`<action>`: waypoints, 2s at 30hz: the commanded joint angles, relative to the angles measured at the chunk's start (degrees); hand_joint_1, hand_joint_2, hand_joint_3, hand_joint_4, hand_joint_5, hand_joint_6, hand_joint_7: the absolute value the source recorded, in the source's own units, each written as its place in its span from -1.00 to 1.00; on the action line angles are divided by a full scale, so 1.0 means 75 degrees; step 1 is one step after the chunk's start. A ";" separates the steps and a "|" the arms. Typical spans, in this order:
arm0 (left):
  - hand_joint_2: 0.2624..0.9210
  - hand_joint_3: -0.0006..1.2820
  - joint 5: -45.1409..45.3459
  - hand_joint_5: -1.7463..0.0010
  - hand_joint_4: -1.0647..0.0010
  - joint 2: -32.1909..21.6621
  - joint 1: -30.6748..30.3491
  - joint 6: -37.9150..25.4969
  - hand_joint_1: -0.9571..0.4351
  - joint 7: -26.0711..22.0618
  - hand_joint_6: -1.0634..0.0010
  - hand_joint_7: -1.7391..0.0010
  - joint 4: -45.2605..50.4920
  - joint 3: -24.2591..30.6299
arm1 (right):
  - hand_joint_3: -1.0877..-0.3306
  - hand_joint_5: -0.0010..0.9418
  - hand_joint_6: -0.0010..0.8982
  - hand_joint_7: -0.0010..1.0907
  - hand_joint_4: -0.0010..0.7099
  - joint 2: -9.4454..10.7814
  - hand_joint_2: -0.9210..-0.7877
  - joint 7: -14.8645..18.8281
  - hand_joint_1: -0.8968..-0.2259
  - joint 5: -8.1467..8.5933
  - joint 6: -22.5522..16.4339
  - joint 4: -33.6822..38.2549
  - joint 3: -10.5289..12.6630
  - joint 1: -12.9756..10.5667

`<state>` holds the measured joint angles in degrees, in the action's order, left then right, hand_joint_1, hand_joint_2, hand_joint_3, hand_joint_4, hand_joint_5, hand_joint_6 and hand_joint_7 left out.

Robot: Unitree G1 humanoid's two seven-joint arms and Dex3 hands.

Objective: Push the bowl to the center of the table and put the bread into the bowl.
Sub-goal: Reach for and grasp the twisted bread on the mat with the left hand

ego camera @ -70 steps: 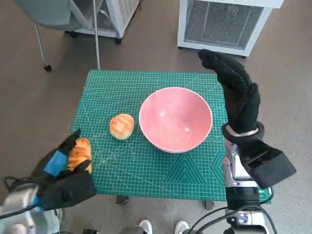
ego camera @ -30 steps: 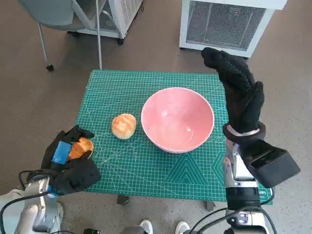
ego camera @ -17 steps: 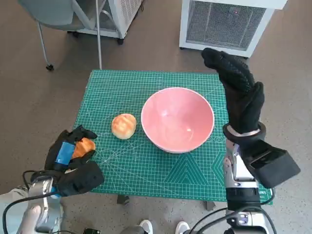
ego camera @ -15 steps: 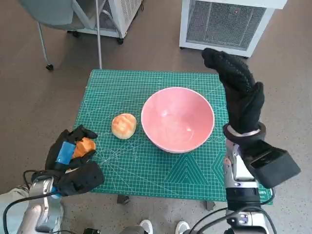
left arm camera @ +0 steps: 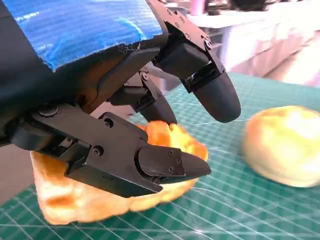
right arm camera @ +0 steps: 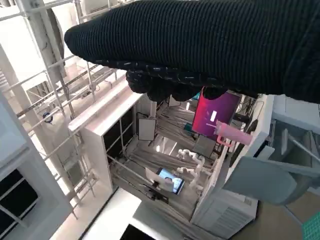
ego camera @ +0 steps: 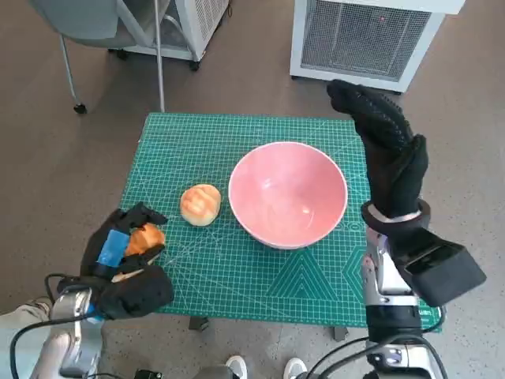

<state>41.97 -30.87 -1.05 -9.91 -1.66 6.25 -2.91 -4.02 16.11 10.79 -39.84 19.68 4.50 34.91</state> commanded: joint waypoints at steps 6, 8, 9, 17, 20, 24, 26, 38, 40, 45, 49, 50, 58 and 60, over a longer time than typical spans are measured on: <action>0.71 -0.64 -0.0055 -0.47 -0.36 0.0169 0.0098 -0.0057 0.38 -0.0374 -0.23 -0.16 0.1673 0.0134 | -0.29 -0.99 -1.00 0.14 -0.22 -0.0043 -1.00 -0.0057 -0.30 -0.0125 0.0048 0.0060 0.0009 -0.0126; 0.73 -0.69 -0.0075 -0.44 -0.41 0.0184 0.0175 -0.0038 0.38 -0.0434 -0.26 -0.14 0.1931 0.0183 | -0.29 -0.99 -1.00 0.14 -0.22 -0.0043 -1.00 -0.0061 -0.30 -0.0144 0.0045 0.0050 0.0008 -0.0127; 0.74 -0.70 -0.0090 -0.43 -0.42 0.0190 0.0222 -0.0018 0.38 -0.0460 -0.26 -0.13 0.2057 0.0208 | -0.29 -0.99 -1.00 0.14 -0.22 -0.0043 -1.00 -0.0061 -0.30 -0.0150 0.0047 0.0044 0.0009 -0.0127; 0.85 -0.86 -0.0140 -0.36 -0.49 0.0249 0.0698 0.0126 0.38 -0.0646 -0.33 -0.09 0.2664 0.0284 | -0.29 -0.99 -1.00 0.13 -0.22 -0.0069 -1.00 -0.0026 -0.30 -0.0140 0.0047 0.0077 0.0027 -0.0095; 0.86 -0.87 -0.0150 -0.37 -0.49 0.0242 0.0912 0.0200 0.38 -0.0716 -0.34 -0.07 0.2816 0.0292 | -0.29 -0.99 -1.00 0.13 -0.22 -0.0081 -1.00 -0.0017 -0.30 -0.0130 0.0047 0.0089 0.0031 -0.0089; 0.86 -0.88 -0.0109 -0.36 -0.50 0.0229 0.1295 0.0269 0.38 -0.0821 -0.34 -0.08 0.2940 0.0275 | -0.29 -1.00 -1.00 0.13 -0.23 -0.0084 -1.00 -0.0014 -0.30 -0.0112 0.0054 0.0089 0.0034 -0.0089; 0.86 -0.88 -0.0087 -0.35 -0.51 0.0227 0.1521 0.0306 0.38 -0.0863 -0.34 -0.08 0.2937 0.0257 | -0.29 -1.00 -1.00 0.13 -0.23 -0.0081 -1.00 -0.0016 -0.30 -0.0105 0.0064 0.0079 0.0032 -0.0091; 0.87 -0.89 -0.0094 -0.28 -0.56 0.0215 0.2849 0.0485 0.38 -0.1049 -0.28 -0.16 0.2728 0.0185 | -0.29 -1.00 -1.00 0.13 -0.23 -0.0089 -1.00 -0.0065 -0.30 -0.0141 0.0087 -0.0023 0.0042 -0.0162; 0.87 -0.89 -0.0116 -0.27 -0.56 0.0231 0.2948 0.0564 0.38 -0.1015 -0.28 -0.16 0.2683 0.0183 | -0.29 -1.00 -1.00 0.13 -0.23 -0.0097 -1.00 -0.0062 -0.30 -0.0116 0.0110 -0.0038 0.0056 -0.0167; 0.87 -0.90 -0.0185 -0.25 -0.58 0.0305 0.3091 0.0786 0.38 -0.0908 -0.28 -0.17 0.2490 0.0166 | -0.29 -1.00 -1.00 0.12 -0.23 -0.0108 -1.00 -0.0077 -0.30 -0.0112 0.0159 -0.0075 0.0085 -0.0197; 0.90 -0.92 -0.0200 -0.22 -0.58 0.0379 0.3237 0.0866 0.37 -0.0929 -0.24 -0.23 0.2364 0.0123 | -0.30 -1.00 -1.00 0.12 -0.23 -0.0090 -1.00 -0.0141 -0.29 -0.0187 0.0181 -0.0131 0.0088 -0.0243; 0.90 -0.92 -0.0203 -0.22 -0.58 0.0395 0.3267 0.0867 0.37 -0.0950 -0.24 -0.23 0.2350 0.0117 | -0.30 -1.00 -1.00 0.12 -0.23 -0.0088 -1.00 -0.0158 -0.29 -0.0203 0.0185 -0.0143 0.0087 -0.0251; 0.91 -0.93 -0.0449 -0.20 -0.59 0.0405 0.3317 0.0700 0.37 -0.1266 -0.23 -0.25 0.2406 0.0216 | -0.30 -1.00 -1.00 0.12 -0.24 -0.0063 -1.00 -0.0271 -0.30 -0.0274 0.0253 -0.0273 0.0062 -0.0324; 0.91 -0.93 -0.0581 -0.21 -0.59 0.0375 0.3221 0.0638 0.37 -0.1420 -0.23 -0.24 0.2482 0.0290 | -0.30 -1.00 -1.00 0.12 -0.24 -0.0054 -1.00 -0.0296 -0.30 -0.0282 0.0271 -0.0332 0.0053 -0.0357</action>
<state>39.22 -27.94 23.25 -4.23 -10.74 23.80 -1.68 -4.43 14.49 8.90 -38.80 17.74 4.89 33.96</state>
